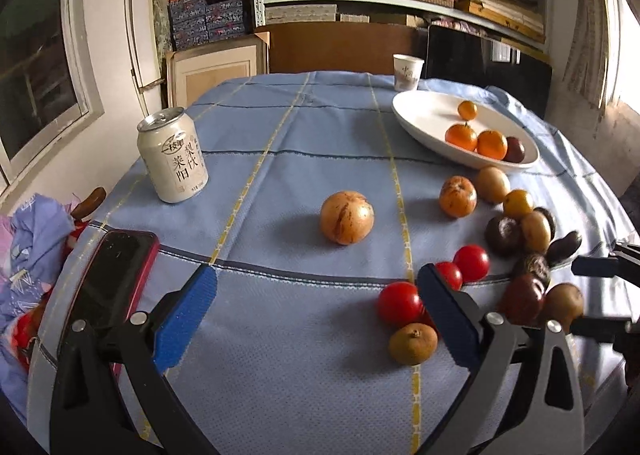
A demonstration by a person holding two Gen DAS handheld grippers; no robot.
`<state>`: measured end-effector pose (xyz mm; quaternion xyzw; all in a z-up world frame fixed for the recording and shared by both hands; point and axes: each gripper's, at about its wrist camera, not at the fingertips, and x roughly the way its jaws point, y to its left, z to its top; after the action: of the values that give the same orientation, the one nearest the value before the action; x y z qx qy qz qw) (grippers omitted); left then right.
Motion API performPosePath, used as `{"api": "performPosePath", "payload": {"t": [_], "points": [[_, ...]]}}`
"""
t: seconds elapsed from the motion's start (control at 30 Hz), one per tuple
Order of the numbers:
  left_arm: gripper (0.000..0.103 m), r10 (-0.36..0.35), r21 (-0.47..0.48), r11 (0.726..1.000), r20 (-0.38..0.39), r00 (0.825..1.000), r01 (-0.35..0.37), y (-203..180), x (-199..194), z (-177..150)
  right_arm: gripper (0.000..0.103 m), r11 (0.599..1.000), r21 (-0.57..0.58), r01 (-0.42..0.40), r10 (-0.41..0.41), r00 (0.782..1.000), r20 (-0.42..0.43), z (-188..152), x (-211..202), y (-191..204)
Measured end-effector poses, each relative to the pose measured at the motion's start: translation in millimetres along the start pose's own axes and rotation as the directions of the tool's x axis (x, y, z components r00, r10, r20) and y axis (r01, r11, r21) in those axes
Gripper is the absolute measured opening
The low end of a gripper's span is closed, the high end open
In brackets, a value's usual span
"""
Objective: Organize fruits
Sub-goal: 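Grasp a pale round fruit with the right tool while the left tool grasps a small brown fruit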
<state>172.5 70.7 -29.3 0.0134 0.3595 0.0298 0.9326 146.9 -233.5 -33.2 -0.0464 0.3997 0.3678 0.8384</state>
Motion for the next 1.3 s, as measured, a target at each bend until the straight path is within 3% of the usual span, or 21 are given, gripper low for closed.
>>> {"api": "performPosePath", "payload": {"t": [0.4,0.77,0.83,0.9,0.97,1.1,1.17,1.2,1.3], "points": [[0.098,0.005,-0.016,1.000,-0.069,0.998,-0.006,5.0,11.3,-1.4,0.074,0.997,-0.027,0.066,-0.068,0.994,-0.091,-8.5,17.2,5.5],[0.098,-0.003,-0.031,1.000,-0.080,0.997,0.000,9.8,11.5,-3.7,0.053,0.994,-0.034,0.105,-0.108,0.987,-0.118,-8.1,25.1,-0.1],[0.098,-0.006,-0.037,0.999,-0.083,0.997,0.003,11.4,11.9,-4.3,0.045,0.996,-0.034,0.087,-0.090,0.989,-0.115,-7.8,24.3,-0.3],[0.098,-0.014,-0.043,0.999,-0.086,0.996,0.011,13.1,12.3,-4.8,0.044,0.997,-0.027,0.077,-0.080,0.990,-0.112,-7.1,23.6,-1.4],[0.098,-0.045,-0.050,0.998,-0.090,0.995,0.041,15.2,12.6,-5.8,0.044,0.999,0.009,0.047,-0.046,0.994,-0.104,-5.9,20.7,-6.9],[0.098,-0.191,-0.027,0.982,-0.101,0.976,0.189,15.2,7.4,-12.9,0.044,0.993,0.111,-0.047,0.054,0.997,-0.057,-2.9,10.9,-22.3],[0.089,-0.236,-0.007,0.972,-0.093,0.967,0.237,12.1,1.9,-18.2,0.044,0.991,0.129,-0.036,0.042,0.998,-0.046,-2.7,8.7,-26.3],[0.075,-0.272,0.002,0.962,-0.098,0.957,0.274,10.1,-0.2,-21.4,0.044,0.990,0.135,-0.026,0.033,0.998,-0.046,-3.1,8.8,-27.6],[0.059,-0.308,0.020,0.950,-0.126,0.943,0.313,3.3,2.1,-24.1,0.044,0.988,0.153,-0.007,0.016,0.998,-0.057,-3.9,11.6,-31.1]]}}
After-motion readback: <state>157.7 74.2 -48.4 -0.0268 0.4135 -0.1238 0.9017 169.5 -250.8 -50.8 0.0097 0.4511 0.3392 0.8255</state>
